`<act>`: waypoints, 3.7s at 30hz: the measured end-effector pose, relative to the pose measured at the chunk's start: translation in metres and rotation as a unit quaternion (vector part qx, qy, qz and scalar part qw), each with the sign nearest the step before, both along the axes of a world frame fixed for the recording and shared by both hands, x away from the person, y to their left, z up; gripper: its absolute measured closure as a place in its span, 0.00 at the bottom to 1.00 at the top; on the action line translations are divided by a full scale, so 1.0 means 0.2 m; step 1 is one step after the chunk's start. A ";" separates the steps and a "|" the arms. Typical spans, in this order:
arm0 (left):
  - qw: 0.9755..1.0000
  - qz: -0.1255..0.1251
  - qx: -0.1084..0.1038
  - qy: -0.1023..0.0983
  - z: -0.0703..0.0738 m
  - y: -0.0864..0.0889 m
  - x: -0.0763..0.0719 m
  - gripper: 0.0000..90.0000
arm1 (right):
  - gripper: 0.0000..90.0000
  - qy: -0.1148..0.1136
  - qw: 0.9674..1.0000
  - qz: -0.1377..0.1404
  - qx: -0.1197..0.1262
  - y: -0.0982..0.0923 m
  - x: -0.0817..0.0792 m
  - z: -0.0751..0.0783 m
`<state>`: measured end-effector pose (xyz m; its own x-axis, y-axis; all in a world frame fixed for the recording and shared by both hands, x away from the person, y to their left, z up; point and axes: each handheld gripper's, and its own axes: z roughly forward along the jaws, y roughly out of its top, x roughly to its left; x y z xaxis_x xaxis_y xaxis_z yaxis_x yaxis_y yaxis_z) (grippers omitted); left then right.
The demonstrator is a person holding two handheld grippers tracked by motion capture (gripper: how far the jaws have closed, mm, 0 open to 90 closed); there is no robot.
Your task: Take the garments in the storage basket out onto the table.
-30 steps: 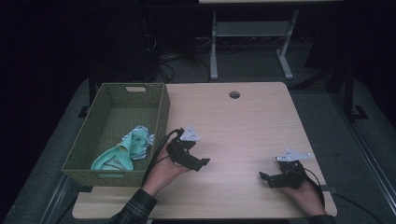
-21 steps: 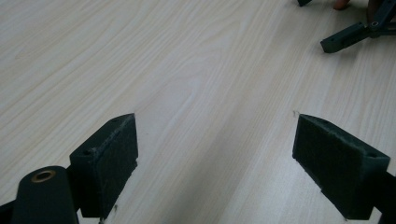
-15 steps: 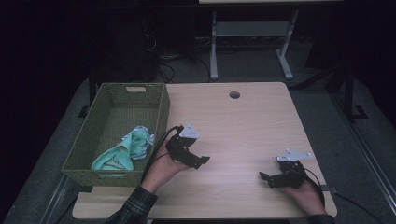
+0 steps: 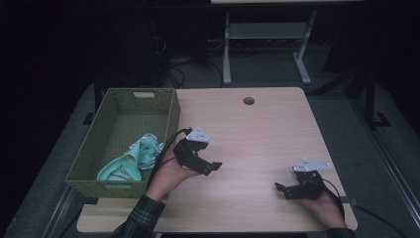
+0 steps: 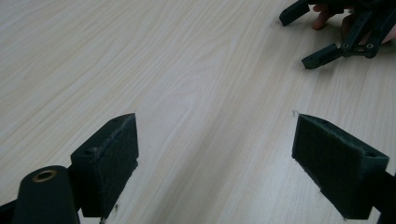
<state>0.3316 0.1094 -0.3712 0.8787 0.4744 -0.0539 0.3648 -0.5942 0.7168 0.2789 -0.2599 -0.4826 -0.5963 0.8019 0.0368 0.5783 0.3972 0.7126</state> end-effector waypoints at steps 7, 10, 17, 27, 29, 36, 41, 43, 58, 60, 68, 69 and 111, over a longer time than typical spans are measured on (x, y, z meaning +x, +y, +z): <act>1.000 -0.004 -0.004 -0.004 0.03 0.03 0.00 0.15 | 0.08 0.000 1.000 0.000 0.000 0.00 0.00 0.00; 1.000 0.005 -0.009 -0.008 0.05 0.06 0.00 0.15 | 0.08 0.000 1.000 0.000 0.000 0.00 0.00 0.00; 1.000 0.018 -0.017 -0.011 0.07 0.10 0.01 0.15 | 0.08 -0.002 1.000 0.001 -0.001 0.00 0.00 0.00; 0.999 0.032 -0.022 -0.018 0.11 0.16 0.01 0.15 | 0.08 -0.002 1.000 0.002 -0.001 0.00 0.00 0.00; 0.999 0.036 -0.024 -0.021 0.11 0.18 0.01 0.15 | 0.08 -0.002 1.000 0.001 -0.001 0.00 0.00 0.00; 0.998 0.044 -0.033 -0.019 0.12 0.22 0.01 0.15 | 0.08 -0.002 1.000 0.001 0.000 0.00 0.00 0.00; 0.998 0.047 -0.032 -0.022 0.13 0.25 0.02 0.15 | 0.08 -0.002 1.000 0.001 -0.001 0.00 0.00 0.00; 0.998 0.051 -0.034 -0.022 0.13 0.26 0.02 0.15 | 0.08 -0.002 1.000 0.001 -0.001 0.00 0.00 0.00; 0.997 0.063 -0.033 -0.022 0.14 0.34 0.02 0.15 | 0.08 -0.002 1.000 0.001 -0.001 0.00 0.00 0.00; 0.997 0.064 -0.032 -0.023 0.15 0.35 0.02 0.15 | 0.08 -0.002 1.000 0.001 -0.001 0.00 0.00 0.00; 0.996 0.072 -0.036 -0.024 0.16 0.40 0.02 0.15 | 0.08 -0.002 1.000 0.001 -0.001 0.00 0.00 0.00; 0.997 0.072 -0.035 -0.024 0.16 0.40 0.02 0.15 | 0.08 -0.002 1.000 0.001 -0.001 0.00 0.00 0.00; 0.989 0.141 -0.037 -0.025 0.18 0.74 0.04 0.16 | 0.08 -0.001 1.000 0.001 0.000 0.00 0.00 0.00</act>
<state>0.3405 0.2579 -0.3362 0.7149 0.6969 -0.0573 0.4707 -0.4191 0.7764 0.2792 -0.2599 -0.4826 -0.5972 0.8013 0.0359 0.5761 0.3973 0.7143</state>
